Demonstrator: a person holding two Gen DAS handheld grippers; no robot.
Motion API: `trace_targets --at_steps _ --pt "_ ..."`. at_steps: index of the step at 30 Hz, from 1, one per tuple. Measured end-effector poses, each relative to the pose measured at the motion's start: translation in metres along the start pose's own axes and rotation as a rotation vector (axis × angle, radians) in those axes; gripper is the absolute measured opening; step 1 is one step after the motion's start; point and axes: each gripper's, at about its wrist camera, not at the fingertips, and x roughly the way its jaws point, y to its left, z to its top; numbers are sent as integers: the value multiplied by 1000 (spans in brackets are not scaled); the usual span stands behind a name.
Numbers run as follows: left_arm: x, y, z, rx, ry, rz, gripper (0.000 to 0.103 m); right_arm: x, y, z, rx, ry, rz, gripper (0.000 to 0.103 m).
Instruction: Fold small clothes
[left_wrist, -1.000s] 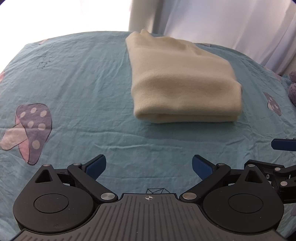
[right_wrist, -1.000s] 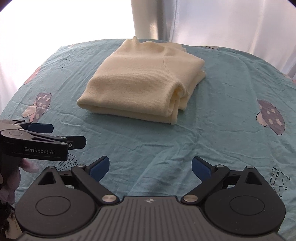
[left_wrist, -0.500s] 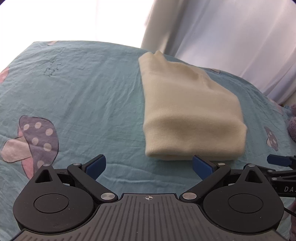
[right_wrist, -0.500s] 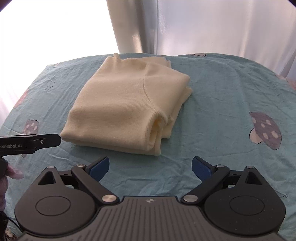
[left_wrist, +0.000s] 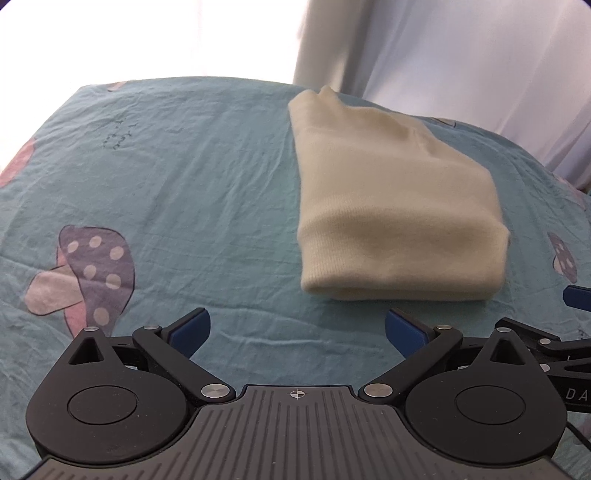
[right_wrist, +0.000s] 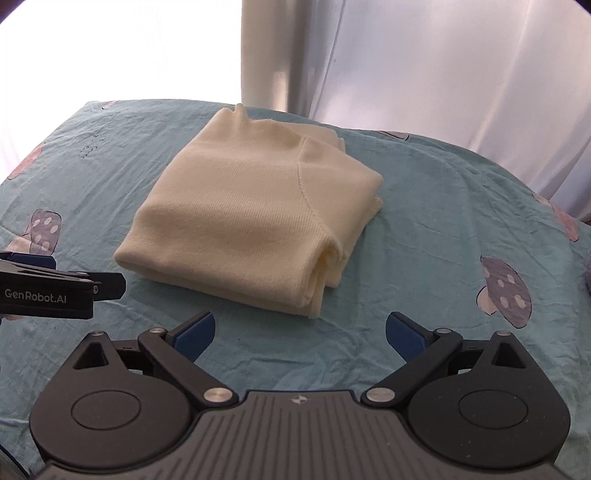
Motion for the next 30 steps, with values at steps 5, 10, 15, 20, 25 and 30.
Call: trace_targets --at_steps 5,10,15,20,25,30 --pt "-6 -4 0 40 -13 16 103 -3 2 -2 31 34 8 99" --pt "-8 -6 3 47 -18 13 103 -3 1 1 55 88 11 99" --pt "-8 -9 5 49 -6 11 103 -7 -4 0 94 92 9 99" --pt "-6 -15 4 69 5 33 103 -9 -7 1 107 93 -12 99" --pt "-5 -17 4 69 11 37 103 -9 -10 2 113 91 -16 99" --pt "-4 -17 4 68 12 40 103 -9 -11 3 113 87 -18 99"
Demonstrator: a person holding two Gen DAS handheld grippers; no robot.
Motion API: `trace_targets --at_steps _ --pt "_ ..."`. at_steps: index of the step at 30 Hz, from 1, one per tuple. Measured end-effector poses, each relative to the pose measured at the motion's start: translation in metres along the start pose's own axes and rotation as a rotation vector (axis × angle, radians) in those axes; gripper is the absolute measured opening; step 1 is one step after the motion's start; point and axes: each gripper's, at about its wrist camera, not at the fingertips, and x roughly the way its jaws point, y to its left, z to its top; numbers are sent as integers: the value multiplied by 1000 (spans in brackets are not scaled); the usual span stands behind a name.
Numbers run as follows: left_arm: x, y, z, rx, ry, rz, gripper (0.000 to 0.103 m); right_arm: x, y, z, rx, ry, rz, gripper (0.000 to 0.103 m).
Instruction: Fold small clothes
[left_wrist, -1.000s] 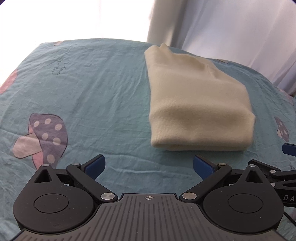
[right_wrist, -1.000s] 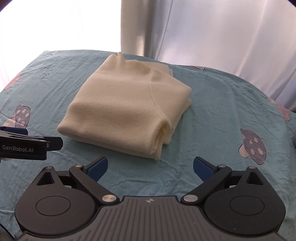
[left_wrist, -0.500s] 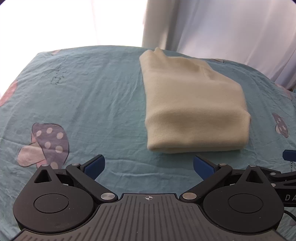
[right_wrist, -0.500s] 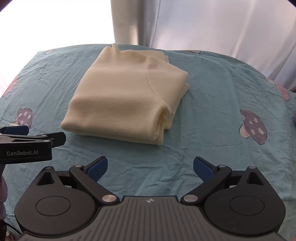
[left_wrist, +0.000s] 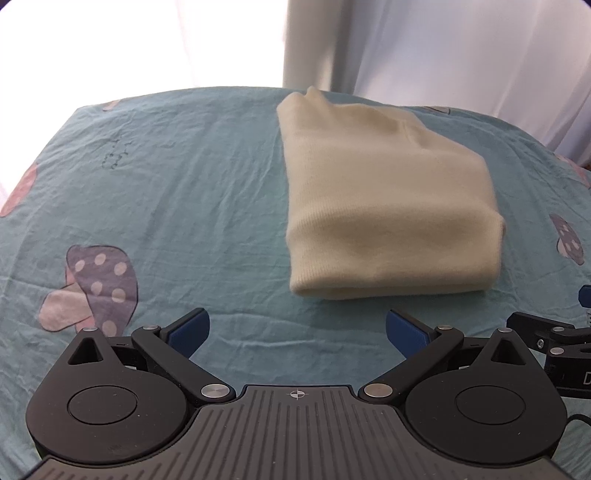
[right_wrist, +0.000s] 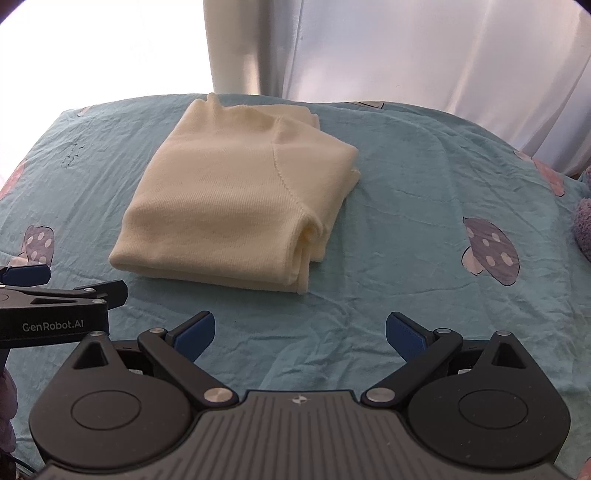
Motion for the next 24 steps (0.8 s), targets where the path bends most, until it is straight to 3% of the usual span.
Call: trace_targets --at_steps 24 --pt "-1 -2 0 5 0 0 103 -3 4 1 -5 -5 -1 99"
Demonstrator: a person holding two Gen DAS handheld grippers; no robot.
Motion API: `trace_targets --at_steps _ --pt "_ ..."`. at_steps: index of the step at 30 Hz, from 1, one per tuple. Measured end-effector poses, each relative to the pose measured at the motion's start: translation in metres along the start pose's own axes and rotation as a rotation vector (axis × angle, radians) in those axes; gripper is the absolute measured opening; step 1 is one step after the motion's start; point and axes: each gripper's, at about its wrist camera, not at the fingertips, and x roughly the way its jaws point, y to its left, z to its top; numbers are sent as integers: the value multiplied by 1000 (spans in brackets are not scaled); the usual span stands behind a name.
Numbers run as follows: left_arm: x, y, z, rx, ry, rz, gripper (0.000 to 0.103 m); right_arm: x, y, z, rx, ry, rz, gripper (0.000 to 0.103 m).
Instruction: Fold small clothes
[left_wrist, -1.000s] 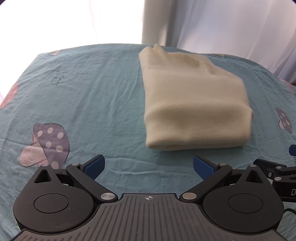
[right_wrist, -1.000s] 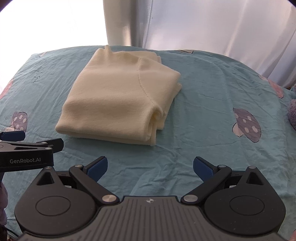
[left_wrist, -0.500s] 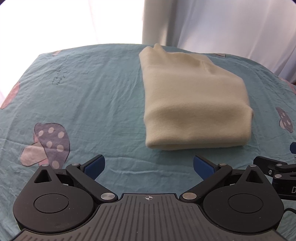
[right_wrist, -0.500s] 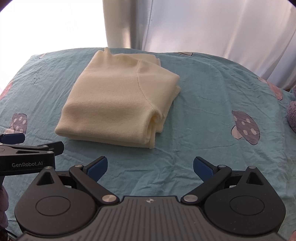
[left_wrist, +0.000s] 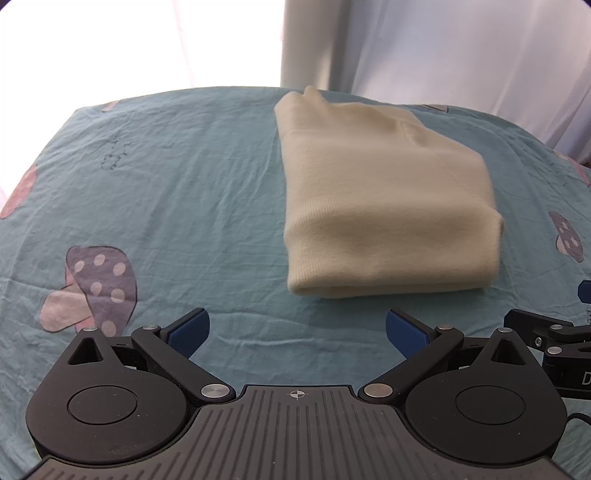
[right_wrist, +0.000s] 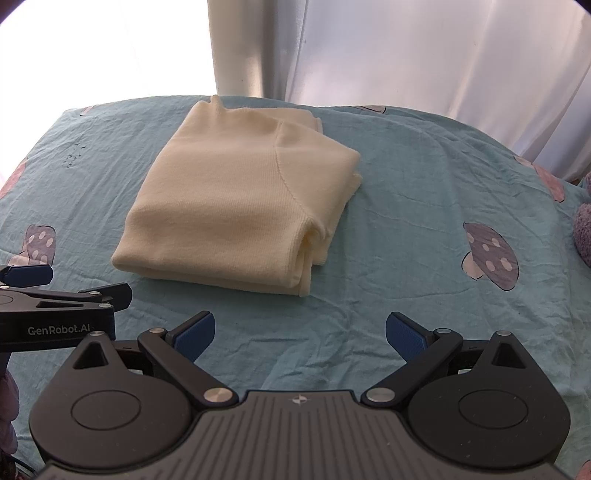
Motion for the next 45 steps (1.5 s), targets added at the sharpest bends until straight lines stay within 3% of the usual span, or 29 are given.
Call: trace_targets --at_steps 45 --pt "-1 1 1 2 11 -8 103 0 0 3 -14 -3 -3 99"
